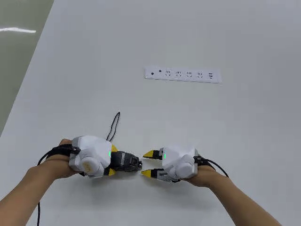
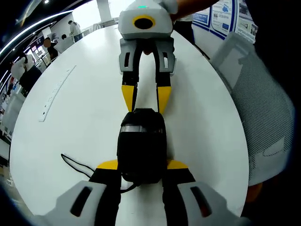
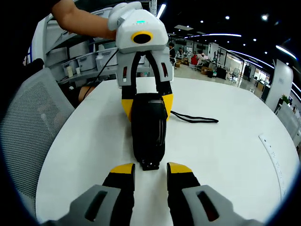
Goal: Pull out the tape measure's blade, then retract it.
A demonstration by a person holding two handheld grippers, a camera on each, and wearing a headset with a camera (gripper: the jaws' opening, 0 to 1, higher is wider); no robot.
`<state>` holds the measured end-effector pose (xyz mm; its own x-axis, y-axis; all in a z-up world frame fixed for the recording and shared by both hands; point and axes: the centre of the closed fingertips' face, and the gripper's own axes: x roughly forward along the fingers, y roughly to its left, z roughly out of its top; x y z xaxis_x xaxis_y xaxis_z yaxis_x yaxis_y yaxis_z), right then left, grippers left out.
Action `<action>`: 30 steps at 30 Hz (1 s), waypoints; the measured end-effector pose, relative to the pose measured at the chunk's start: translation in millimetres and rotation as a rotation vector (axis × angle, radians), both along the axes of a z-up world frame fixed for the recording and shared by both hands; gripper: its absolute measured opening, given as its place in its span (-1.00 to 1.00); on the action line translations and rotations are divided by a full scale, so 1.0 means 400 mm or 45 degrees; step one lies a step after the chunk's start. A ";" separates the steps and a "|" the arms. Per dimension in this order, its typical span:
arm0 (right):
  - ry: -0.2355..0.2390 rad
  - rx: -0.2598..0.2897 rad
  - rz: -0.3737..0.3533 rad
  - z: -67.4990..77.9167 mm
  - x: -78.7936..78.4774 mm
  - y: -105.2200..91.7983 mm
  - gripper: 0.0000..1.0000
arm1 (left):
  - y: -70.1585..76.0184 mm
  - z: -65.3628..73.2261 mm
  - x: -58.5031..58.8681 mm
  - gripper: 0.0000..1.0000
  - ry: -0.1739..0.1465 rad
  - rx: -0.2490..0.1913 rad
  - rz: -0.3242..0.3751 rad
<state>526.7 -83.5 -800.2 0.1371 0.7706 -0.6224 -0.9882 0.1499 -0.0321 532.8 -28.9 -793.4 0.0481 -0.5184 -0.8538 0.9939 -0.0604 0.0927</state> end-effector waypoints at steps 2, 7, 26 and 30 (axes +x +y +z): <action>0.008 0.004 0.005 -0.001 0.000 0.005 -0.53 | 0.000 0.000 0.000 -0.41 0.000 -0.002 0.006; -0.008 -0.016 0.017 -0.015 0.002 0.012 -0.65 | 0.001 -0.002 -0.001 -0.42 0.010 -0.007 0.012; -0.021 -0.006 0.064 -0.025 -0.006 0.014 -0.76 | 0.001 -0.006 -0.002 -0.44 0.011 -0.023 0.049; -0.017 -0.036 0.086 -0.024 -0.006 0.016 -0.78 | 0.001 -0.006 -0.002 -0.44 0.024 -0.027 0.060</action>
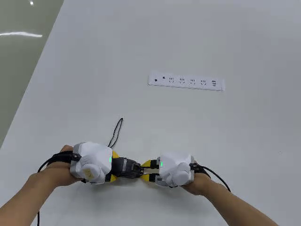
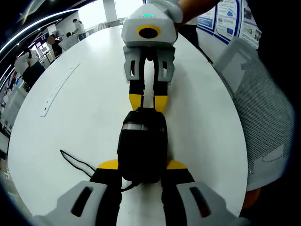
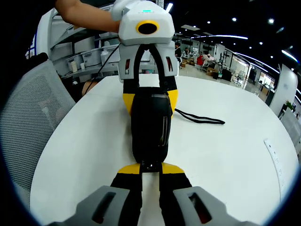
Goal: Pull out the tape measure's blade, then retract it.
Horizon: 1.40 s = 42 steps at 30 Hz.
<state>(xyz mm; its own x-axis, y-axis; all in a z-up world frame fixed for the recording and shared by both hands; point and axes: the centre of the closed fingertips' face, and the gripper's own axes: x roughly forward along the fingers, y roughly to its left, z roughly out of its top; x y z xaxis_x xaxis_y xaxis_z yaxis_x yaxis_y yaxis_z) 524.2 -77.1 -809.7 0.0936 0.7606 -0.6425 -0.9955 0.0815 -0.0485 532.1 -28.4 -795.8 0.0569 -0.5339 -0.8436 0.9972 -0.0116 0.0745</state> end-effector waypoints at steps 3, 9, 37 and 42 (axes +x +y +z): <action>0.002 -0.016 0.002 -0.003 0.000 0.000 -0.78 | 0.000 0.001 0.000 -0.44 0.003 -0.002 0.003; 0.004 -0.022 0.018 -0.003 -0.001 -0.001 -0.79 | 0.000 0.000 -0.001 -0.44 0.011 -0.004 0.005; -0.014 -0.049 0.066 0.017 0.001 -0.007 -0.79 | 0.015 0.000 0.001 -0.45 0.017 0.003 0.016; -0.017 -0.053 0.071 0.020 0.001 -0.010 -0.79 | 0.016 0.001 0.001 -0.45 0.018 0.001 0.015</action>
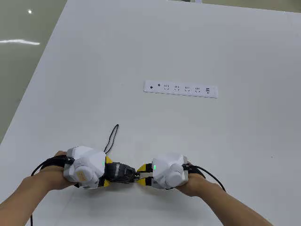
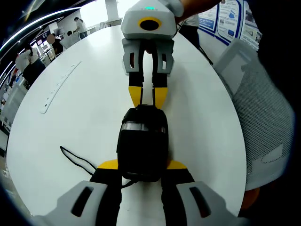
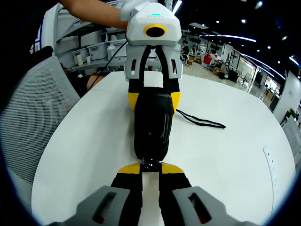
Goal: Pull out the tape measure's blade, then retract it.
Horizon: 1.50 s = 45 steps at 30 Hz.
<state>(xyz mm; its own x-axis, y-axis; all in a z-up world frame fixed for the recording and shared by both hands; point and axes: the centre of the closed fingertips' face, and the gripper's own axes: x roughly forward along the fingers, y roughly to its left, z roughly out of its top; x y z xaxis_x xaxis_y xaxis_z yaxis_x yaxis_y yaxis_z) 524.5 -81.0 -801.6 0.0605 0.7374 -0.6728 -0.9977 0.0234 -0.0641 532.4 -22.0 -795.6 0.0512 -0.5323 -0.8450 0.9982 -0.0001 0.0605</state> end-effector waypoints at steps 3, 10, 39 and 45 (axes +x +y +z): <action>0.000 -0.002 0.003 0.002 0.000 -0.001 -0.79 | 0.000 0.000 0.000 -0.45 0.001 -0.001 0.000; -0.001 -0.018 0.016 -0.001 -0.001 -0.009 -0.79 | 0.000 0.001 0.000 -0.44 0.001 -0.004 -0.004; -0.003 -0.041 0.017 0.003 -0.006 -0.063 -0.79 | -0.001 0.002 0.000 -0.44 0.000 -0.011 -0.008; -0.006 -0.051 0.017 0.001 -0.009 -0.074 -0.79 | 0.000 0.001 -0.002 -0.44 -0.001 -0.009 -0.009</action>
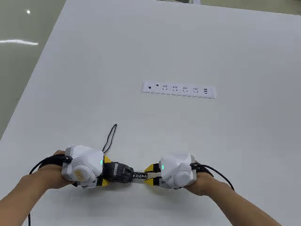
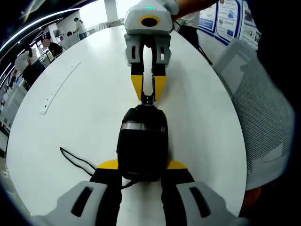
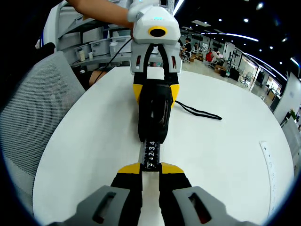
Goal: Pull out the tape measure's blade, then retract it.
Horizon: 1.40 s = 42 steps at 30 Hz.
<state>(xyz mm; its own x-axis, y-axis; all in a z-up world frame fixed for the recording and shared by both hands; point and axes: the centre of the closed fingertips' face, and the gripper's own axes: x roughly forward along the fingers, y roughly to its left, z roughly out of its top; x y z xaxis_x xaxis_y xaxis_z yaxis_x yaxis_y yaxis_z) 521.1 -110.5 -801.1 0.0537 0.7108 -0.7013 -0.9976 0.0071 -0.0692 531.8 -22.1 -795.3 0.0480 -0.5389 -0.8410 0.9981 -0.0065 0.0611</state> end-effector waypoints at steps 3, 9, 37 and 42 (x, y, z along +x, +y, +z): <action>0.000 -0.004 -0.001 -0.001 -0.001 -0.006 -0.79 | 0.000 0.000 0.000 -0.44 -0.001 0.000 -0.002; 0.001 -0.009 -0.003 -0.002 -0.002 -0.018 -0.79 | -0.001 -0.001 -0.001 -0.44 -0.001 -0.001 -0.002; 0.003 -0.018 -0.004 -0.001 -0.010 -0.062 -0.78 | -0.006 -0.001 -0.002 -0.44 -0.003 -0.004 -0.014; 0.003 -0.020 -0.005 0.000 -0.011 -0.068 -0.78 | -0.006 0.000 -0.002 -0.44 -0.005 -0.005 -0.018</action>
<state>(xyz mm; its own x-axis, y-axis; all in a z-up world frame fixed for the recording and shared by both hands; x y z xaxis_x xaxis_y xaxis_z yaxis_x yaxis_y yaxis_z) 516.6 -137.7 -801.2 0.0547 0.6997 -0.7124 -0.9977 0.0100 -0.0669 530.9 -24.4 -795.3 0.0435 -0.5425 -0.8389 0.9977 -0.0206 0.0650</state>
